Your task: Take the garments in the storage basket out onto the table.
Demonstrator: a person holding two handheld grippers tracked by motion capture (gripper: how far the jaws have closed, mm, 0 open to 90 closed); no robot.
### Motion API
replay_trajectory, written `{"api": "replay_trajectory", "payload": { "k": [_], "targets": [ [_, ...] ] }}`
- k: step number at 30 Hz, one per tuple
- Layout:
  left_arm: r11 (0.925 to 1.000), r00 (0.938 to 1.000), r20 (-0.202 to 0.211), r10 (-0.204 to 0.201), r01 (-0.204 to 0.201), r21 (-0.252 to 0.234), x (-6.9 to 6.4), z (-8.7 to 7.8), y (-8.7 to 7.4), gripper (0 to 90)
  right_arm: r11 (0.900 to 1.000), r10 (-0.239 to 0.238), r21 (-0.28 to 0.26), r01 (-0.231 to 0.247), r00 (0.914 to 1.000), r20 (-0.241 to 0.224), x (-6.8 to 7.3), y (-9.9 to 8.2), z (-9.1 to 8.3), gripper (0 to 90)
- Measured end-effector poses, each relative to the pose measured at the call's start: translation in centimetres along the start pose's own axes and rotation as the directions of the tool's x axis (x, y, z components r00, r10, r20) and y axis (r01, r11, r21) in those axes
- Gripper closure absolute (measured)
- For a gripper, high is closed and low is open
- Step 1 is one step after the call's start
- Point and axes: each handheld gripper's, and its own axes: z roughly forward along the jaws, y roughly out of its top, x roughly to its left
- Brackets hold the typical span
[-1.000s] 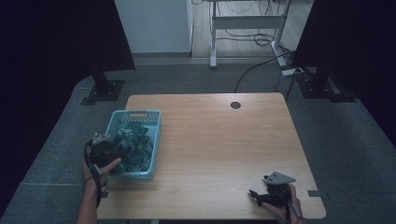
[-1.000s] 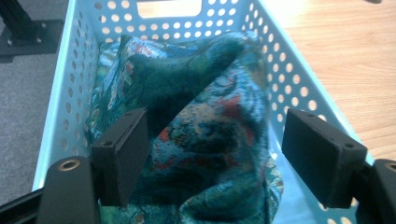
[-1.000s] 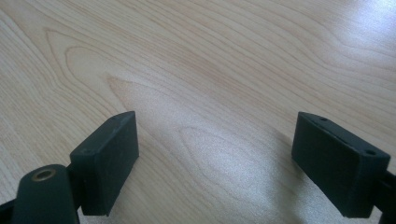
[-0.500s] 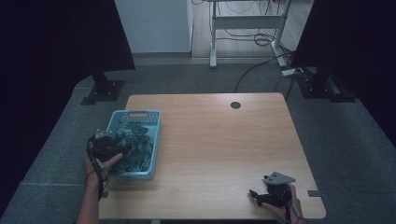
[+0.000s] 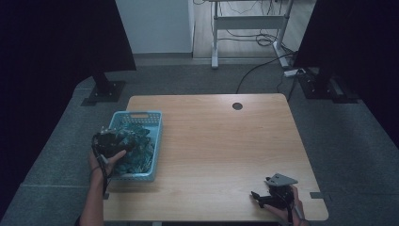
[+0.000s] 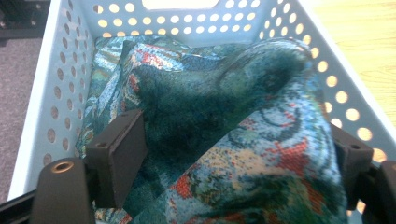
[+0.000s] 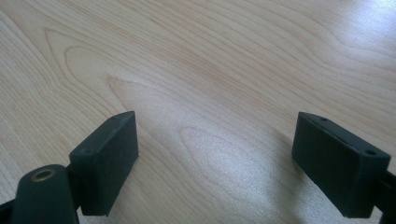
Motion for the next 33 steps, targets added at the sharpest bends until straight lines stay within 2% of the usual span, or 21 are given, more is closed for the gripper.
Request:
{"api": "replay_trajectory", "payload": {
  "k": [4, 6, 12, 20, 23, 25, 26, 29, 33],
  "targets": [
    [0.9997, 0.9999, -0.013, 0.0, 0.0, 0.025, 0.0, 0.6, -0.1, 19.2, 1.0, 0.0, 0.0, 0.0, 1.0, 0.0, 0.0, 0.0, 0.0, 14.8],
    [0.9998, 0.9999, -0.017, 0.004, -0.003, 0.022, -0.1, 0.6, 0.0, 19.2, 1.0, 0.0, 0.0, 0.0, 1.0, 0.0, 0.0, 0.0, 0.0, 14.8],
    [0.9976, 0.9987, -0.036, 0.036, -0.034, 0.061, -0.4, 1.3, 0.5, 18.8, 1.0, -0.001, -0.001, 0.001, 1.0, 0.001, 0.0, 0.0, 0.0, 14.8],
    [0.9959, 0.9985, -0.041, 0.037, -0.034, 0.084, -0.4, 2.5, 0.9, 18.7, 1.0, 0.0, 0.0, 0.0, 1.0, 0.0, 0.0, 0.0, 0.0, 14.7],
    [0.9932, 0.9978, -0.047, 0.047, -0.041, 0.109, -0.5, 3.1, 0.8, 18.6, 1.0, -0.001, 0.0, 0.001, 1.0, 0.001, 0.0, 0.0, 0.0, 14.7],
    [0.9889, 0.9946, -0.072, 0.075, -0.065, 0.133, -1.0, 3.6, 0.9, 18.8, 1.0, -0.001, 0.0, 0.001, 1.0, 0.001, 0.0, 0.0, 0.0, 14.7],
    [0.9889, 0.9946, -0.072, 0.075, -0.065, 0.133, -1.0, 3.6, 0.9, 18.7, 1.0, -0.001, 0.0, 0.001, 1.0, 0.001, 0.0, 0.0, 0.0, 14.7],
    [0.9814, 0.9894, -0.092, 0.112, -0.096, 0.166, -1.4, 4.0, 0.9, 18.3, 1.0, -0.001, -0.001, 0.001, 1.0, 0.001, 0.0, 0.0, 0.0, 14.8],
    [0.9784, 0.9898, -0.098, 0.103, -0.083, 0.189, -1.1, 4.9, 0.8, 18.3, 1.0, -0.002, 0.001, 0.002, 1.0, 0.004, 0.1, 0.0, 0.0, 14.8]
  ]
}}
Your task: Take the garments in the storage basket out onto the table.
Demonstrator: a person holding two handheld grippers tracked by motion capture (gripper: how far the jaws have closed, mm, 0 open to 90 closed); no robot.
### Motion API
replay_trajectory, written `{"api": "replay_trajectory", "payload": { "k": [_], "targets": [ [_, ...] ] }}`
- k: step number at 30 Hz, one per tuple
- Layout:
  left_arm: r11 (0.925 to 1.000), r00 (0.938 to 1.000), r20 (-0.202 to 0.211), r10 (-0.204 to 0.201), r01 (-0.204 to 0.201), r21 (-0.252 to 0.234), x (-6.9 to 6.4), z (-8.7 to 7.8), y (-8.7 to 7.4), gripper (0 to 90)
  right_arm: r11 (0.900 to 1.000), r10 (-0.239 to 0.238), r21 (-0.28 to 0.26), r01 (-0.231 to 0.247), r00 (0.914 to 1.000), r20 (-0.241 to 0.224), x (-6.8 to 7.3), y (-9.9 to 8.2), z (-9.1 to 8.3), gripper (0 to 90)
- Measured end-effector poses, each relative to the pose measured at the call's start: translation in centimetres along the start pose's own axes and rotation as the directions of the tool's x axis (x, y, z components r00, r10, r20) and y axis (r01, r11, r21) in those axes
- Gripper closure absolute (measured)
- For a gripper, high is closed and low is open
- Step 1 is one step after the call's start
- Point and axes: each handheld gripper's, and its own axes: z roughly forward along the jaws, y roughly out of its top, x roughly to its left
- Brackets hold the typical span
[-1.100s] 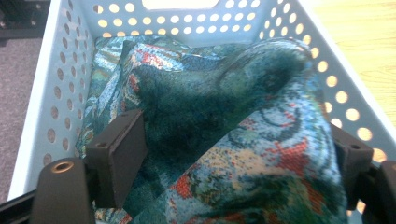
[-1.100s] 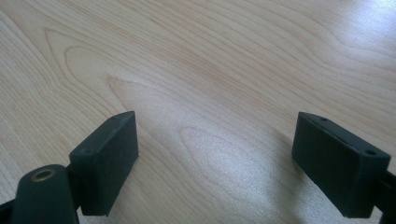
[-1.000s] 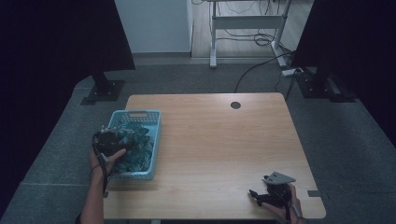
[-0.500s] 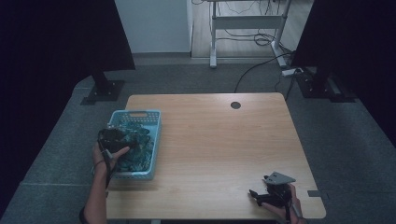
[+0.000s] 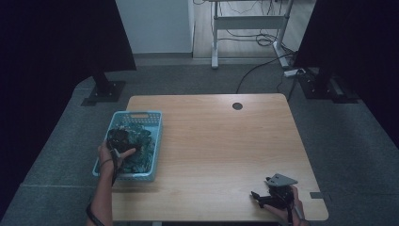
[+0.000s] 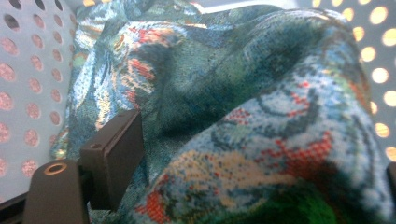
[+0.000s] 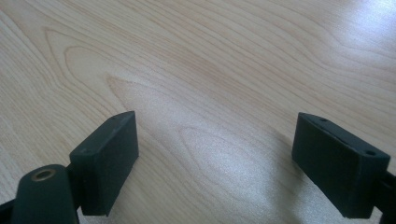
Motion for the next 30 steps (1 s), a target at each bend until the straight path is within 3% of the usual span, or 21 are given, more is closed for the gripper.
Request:
{"api": "replay_trajectory", "payload": {
  "k": [8, 10, 16, 30],
  "targets": [
    [0.9982, 0.9994, 0.008, -0.032, 0.032, 0.05, 0.3, 2.1, 0.2, 17.0, 1.0, 0.001, 0.0, -0.001, 1.0, 0.002, 0.0, 0.0, 0.0, 14.9],
    [0.996, 0.9998, 0.006, -0.02, 0.019, 0.087, 0.3, 2.5, 0.1, 16.8, 1.0, 0.003, 0.0, -0.003, 1.0, 0.0, 0.0, 0.0, 0.0, 14.9],
    [0.9913, 0.9999, -0.014, 0.007, -0.005, 0.131, 0.0, 3.1, 0.0, 16.9, 1.0, 0.002, 0.0, -0.002, 1.0, 0.003, 0.0, 0.0, 0.0, 14.9],
    [0.9909, 0.9975, 0.071, -0.009, 0.0, 0.135, 0.6, 3.3, 0.1, 28.3, 1.0, 0.005, 0.0, -0.005, 1.0, 0.003, 0.1, 0.0, 0.0, 14.9]
  ]
}}
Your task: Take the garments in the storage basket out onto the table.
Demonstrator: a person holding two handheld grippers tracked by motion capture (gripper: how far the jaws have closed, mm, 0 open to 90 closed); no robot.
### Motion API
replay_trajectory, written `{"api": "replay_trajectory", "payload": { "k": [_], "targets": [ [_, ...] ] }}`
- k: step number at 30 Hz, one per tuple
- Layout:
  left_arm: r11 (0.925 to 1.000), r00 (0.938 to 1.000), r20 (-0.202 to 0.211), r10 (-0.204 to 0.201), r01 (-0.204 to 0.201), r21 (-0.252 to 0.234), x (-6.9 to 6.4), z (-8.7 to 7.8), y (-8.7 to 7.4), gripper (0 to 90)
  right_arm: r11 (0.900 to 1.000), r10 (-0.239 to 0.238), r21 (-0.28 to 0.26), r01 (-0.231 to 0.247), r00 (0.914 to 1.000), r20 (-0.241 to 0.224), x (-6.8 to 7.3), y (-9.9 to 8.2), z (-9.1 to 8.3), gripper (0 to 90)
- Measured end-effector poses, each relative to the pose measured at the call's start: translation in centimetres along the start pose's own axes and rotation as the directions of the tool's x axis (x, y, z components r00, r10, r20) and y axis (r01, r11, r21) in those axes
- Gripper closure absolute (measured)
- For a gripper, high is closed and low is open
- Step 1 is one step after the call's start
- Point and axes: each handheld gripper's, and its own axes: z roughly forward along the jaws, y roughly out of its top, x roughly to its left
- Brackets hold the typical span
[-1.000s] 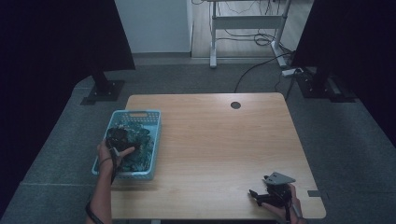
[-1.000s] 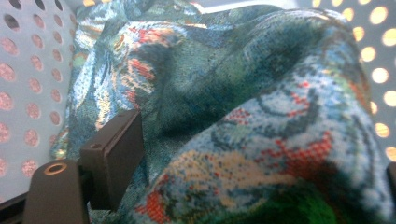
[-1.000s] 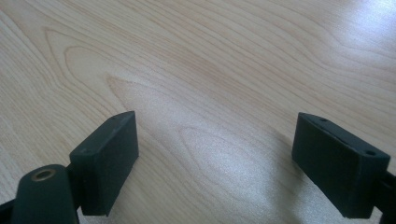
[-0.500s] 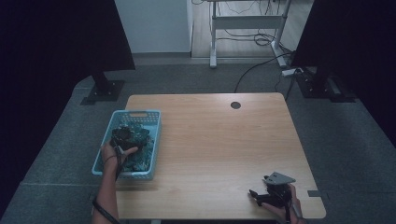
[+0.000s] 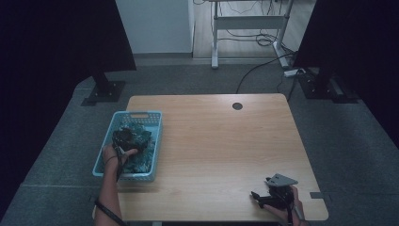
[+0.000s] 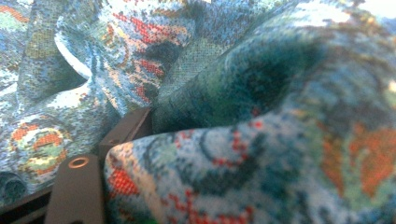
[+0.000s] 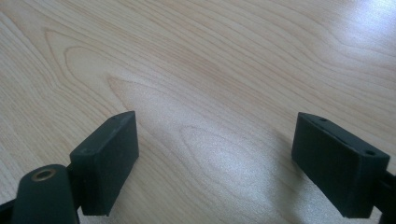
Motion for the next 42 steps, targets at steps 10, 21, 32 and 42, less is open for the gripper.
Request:
{"api": "replay_trajectory", "payload": {
  "k": [10, 21, 32, 42],
  "targets": [
    [0.9994, 0.9982, 0.051, 0.031, -0.03, -0.014, -0.2, -0.1, 0.4, 51.6, 1.0, 0.0, 0.0, 0.0, 1.0, 0.0, 0.0, 0.0, 0.0, 14.9],
    [1.0, 0.9948, 0.102, 0.003, -0.003, 0.0, -0.5, -0.2, 0.7, 75.3, 1.0, 0.0, 0.0, 0.0, 1.0, 0.0, 0.0, 0.0, 0.0, 14.9],
    [0.9968, 0.9895, 0.144, 0.006, 0.006, -0.08, -0.7, -2.3, 0.6, 77.6, 1.0, 0.002, 0.001, -0.002, 1.0, -0.002, 0.0, 0.0, 0.0, 14.9],
    [0.9786, 0.977, 0.212, 0.024, 0.02, -0.205, -0.9, -5.4, -0.2, 77.7, 1.0, 0.002, 0.001, -0.002, 1.0, -0.002, 0.0, 0.0, 0.0, 14.9]
  ]
}}
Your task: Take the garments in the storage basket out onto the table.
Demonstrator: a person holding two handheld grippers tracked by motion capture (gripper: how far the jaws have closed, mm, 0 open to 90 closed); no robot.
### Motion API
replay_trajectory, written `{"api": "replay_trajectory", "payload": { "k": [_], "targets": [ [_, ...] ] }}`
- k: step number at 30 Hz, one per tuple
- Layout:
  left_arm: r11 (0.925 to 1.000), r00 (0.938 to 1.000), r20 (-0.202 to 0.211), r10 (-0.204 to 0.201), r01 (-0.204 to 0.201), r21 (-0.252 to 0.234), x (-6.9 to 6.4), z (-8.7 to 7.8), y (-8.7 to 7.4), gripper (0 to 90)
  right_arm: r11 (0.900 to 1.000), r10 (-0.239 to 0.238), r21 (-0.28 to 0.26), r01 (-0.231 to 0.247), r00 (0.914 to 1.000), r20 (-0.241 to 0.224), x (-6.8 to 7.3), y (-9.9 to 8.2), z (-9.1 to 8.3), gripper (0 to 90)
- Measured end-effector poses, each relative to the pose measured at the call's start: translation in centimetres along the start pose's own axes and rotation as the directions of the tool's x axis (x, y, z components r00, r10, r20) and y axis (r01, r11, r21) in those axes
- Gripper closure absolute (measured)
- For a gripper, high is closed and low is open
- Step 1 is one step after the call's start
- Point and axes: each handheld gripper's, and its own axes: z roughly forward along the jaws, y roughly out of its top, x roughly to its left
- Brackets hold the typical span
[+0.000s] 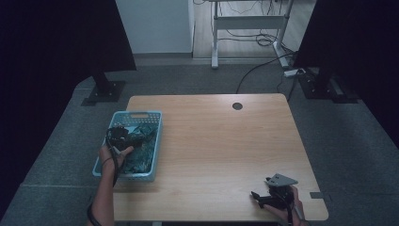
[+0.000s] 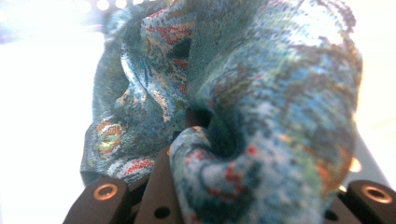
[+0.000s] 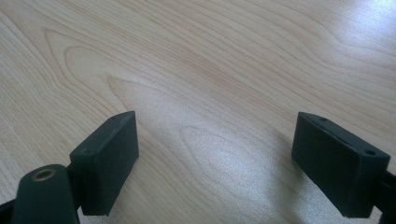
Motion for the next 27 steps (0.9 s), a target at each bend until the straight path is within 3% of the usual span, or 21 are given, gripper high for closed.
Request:
{"api": "replay_trajectory", "payload": {
  "k": [7, 17, 27],
  "targets": [
    [0.9968, 0.9999, 0.005, -0.014, 0.014, -0.079, -0.5, -1.7, 0.0, 77.6, 1.0, 0.0, 0.0, 0.0, 1.0, 0.0, 0.0, 0.0, 0.0, 15.0],
    [0.9907, 0.9994, 0.005, -0.034, 0.035, -0.131, -0.4, -2.9, -0.1, 77.7, 1.0, 0.001, 0.0, -0.001, 1.0, -0.001, 0.0, 0.0, 0.0, 15.1],
    [0.9827, 0.9996, 0.015, -0.022, 0.025, -0.184, -0.9, -4.4, 0.3, 77.6, 1.0, 0.001, 0.0, -0.001, 1.0, -0.001, 0.0, 0.0, 0.0, 15.0]
  ]
}}
